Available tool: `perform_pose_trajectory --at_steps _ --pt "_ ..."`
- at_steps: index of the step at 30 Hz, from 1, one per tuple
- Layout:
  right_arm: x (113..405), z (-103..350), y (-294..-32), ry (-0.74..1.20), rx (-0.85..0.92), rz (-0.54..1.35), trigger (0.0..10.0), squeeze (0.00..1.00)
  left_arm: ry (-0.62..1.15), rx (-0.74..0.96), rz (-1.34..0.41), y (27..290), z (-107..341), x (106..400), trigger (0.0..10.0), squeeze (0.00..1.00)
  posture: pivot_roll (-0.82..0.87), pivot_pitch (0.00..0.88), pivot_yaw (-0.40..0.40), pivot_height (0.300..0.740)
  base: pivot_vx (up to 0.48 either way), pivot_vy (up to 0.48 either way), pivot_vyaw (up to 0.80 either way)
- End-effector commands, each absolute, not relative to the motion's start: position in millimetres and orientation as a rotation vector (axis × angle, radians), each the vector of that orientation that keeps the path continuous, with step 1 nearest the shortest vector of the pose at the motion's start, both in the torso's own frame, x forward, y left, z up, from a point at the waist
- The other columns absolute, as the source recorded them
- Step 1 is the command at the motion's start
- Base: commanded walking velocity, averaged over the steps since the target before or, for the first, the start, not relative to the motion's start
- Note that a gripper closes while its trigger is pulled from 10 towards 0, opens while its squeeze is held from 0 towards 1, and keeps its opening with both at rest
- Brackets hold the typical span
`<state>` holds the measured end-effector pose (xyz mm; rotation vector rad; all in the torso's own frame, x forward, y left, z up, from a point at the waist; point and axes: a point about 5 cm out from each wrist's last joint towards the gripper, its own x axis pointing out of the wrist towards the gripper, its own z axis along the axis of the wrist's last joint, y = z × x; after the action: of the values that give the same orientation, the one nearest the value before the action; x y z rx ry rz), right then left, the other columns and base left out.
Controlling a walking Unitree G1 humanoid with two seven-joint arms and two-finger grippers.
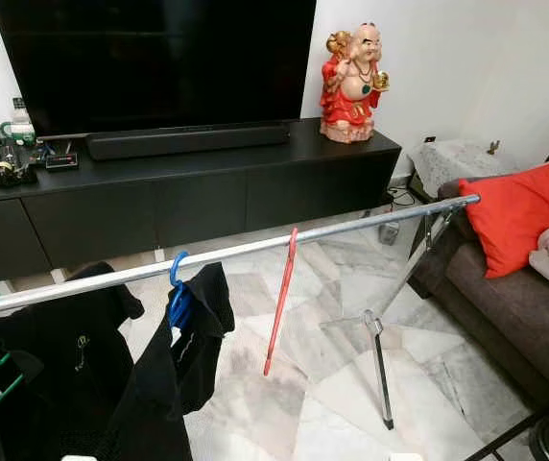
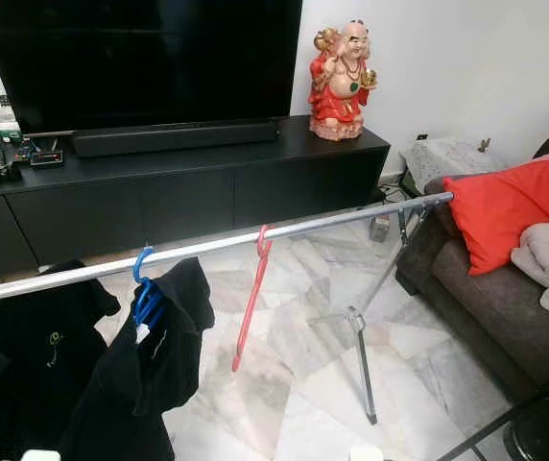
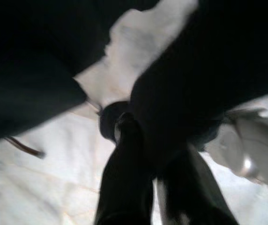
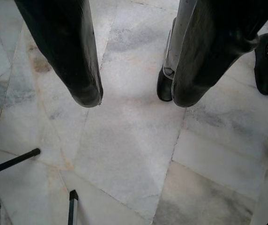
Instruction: Hang hanger
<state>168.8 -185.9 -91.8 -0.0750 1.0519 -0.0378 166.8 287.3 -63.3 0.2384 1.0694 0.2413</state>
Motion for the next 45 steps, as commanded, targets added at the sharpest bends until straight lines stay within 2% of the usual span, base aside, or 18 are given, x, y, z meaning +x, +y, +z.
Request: perform_pose_trajectory --at_steps 1,6,7,12,14,18,19,21,22,24,25,26,30,37,38,39,40,45 --pt "172.0 -90.2 -188.7 1.049 -0.083 -0.041 10.0 0.0 1.061 0.292 0.233 288.8 -61.3 169.1 10.0 1.0 0.17 0.0 -0.091 0.74 0.0 0.0 0.0" --pt "171.8 -90.2 -188.7 1.049 -0.082 -0.043 10.0 0.0 0.97 0.389 0.235 299.1 -46.4 181.5 10.0 1.0 0.17 0.0 -0.092 0.74 0.0 0.0 0.0" --pt "171.8 -90.2 -188.9 1.049 -0.083 -0.043 10.0 0.0 0.9 0.427 0.222 302.6 -35.4 189.2 10.0 1.0 0.18 0.0 -0.093 0.74 0.0 0.0 0.0" --pt "171.8 -90.2 -189.4 1.05 -0.085 -0.041 10.0 0.0 0.781 0.479 0.158 302.6 -14.7 201.5 10.0 1.0 0.19 0.0 -0.097 0.74 0.0 0.0 0.0" --pt "172.0 -90.0 -189.8 1.05 -0.087 -0.037 10.0 0.0 0.662 0.449 0.019 292.5 9.5 213.9 10.0 1.0 0.19 0.0 -0.098 0.74 0.0 0.0 0.0" --pt "172.1 -89.9 -190.2 1.049 -0.088 -0.036 10.0 0.0 0.561 0.353 -0.09 280.0 34.2 223.9 10.0 1.0 0.19 0.0 -0.098 0.74 0.0 0.0 0.0" --pt "172.2 -89.9 -190.1 1.049 -0.089 -0.036 10.0 0.0 0.494 0.29 -0.224 264.1 51.6 229.5 10.0 1.0 0.19 0.0 -0.099 0.74 0.0 0.0 0.0" --pt "172.3 -89.9 -190.1 1.05 -0.09 -0.036 10.0 0.0 0.458 0.267 -0.355 248.9 63.4 231.3 10.0 1.0 0.19 0.0 -0.098 0.74 0.0 0.0 0.0" --pt "172.3 -89.9 -190.1 1.05 -0.09 -0.036 10.0 0.0 0.458 0.267 -0.355 248.9 63.4 231.3 10.0 1.0 0.19 0.0 -0.098 0.74 0.0 0.0 0.0" --pt "172.5 -89.9 -189.5 1.049 -0.088 -0.037 10.0 0.0 0.439 0.236 -0.568 219.7 75.7 231.1 10.0 1.0 0.18 0.0 -0.094 0.74 0.0 0.0 0.0" --pt "172.5 -89.9 -189.5 1.049 -0.088 -0.037 10.0 0.0 0.439 0.236 -0.568 219.7 75.7 231.1 10.0 1.0 0.18 0.0 -0.094 0.74 0.0 0.0 0.0" --pt "172.5 -89.9 -189.2 1.048 -0.086 -0.039 10.0 0.0 0.42 0.23 -0.638 205.8 79.9 234.1 10.0 1.0 0.18 0.0 -0.092 0.74 0.0 0.0 0.0" --pt "172.6 -90.0 -188.0 1.046 -0.081 -0.047 10.0 0.0 0.335 0.207 -0.643 182.7 90.2 253.7 10.0 1.0 0.17 0.0 -0.086 0.74 0.0 0.0 0.0" --pt "172.4 -90.1 -187.4 1.045 -0.077 -0.053 10.0 0.0 0.269 0.248 -0.655 170.9 103.8 263.7 10.0 1.0 0.17 0.0 -0.085 0.74 0.0 0.0 0.0" --pt "172.5 -90.2 -187.1 1.046 -0.078 -0.05 10.0 0.0 0.24 0.262 -0.643 168.3 106.8 268.4 10.0 0.89 0.17 0.0 -0.083 0.74 0.0 0.0 0.0" --pt "172.4 -90.2 -186.9 1.047 -0.078 -0.049 10.0 0.0 0.222 0.276 -0.628 166.4 108.0 271.8 10.0 0.27 0.17 0.0 -0.082 0.74 0.0 0.0 0.0" --pt "172.4 -90.2 -186.9 1.047 -0.077 -0.049 10.0 0.0 0.206 0.29 -0.615 164.7 108.3 274.6 10.0 0.0 0.17 0.0 -0.082 0.74 0.0 0.0 0.0" --pt "172.9 -90.1 -186.3 1.043 -0.08 -0.047 10.0 0.0 0.135 0.316 -0.578 150.5 111.2 287.0 10.0 0.0 0.16 0.0 -0.077 0.74 0.0 0.0 0.0"
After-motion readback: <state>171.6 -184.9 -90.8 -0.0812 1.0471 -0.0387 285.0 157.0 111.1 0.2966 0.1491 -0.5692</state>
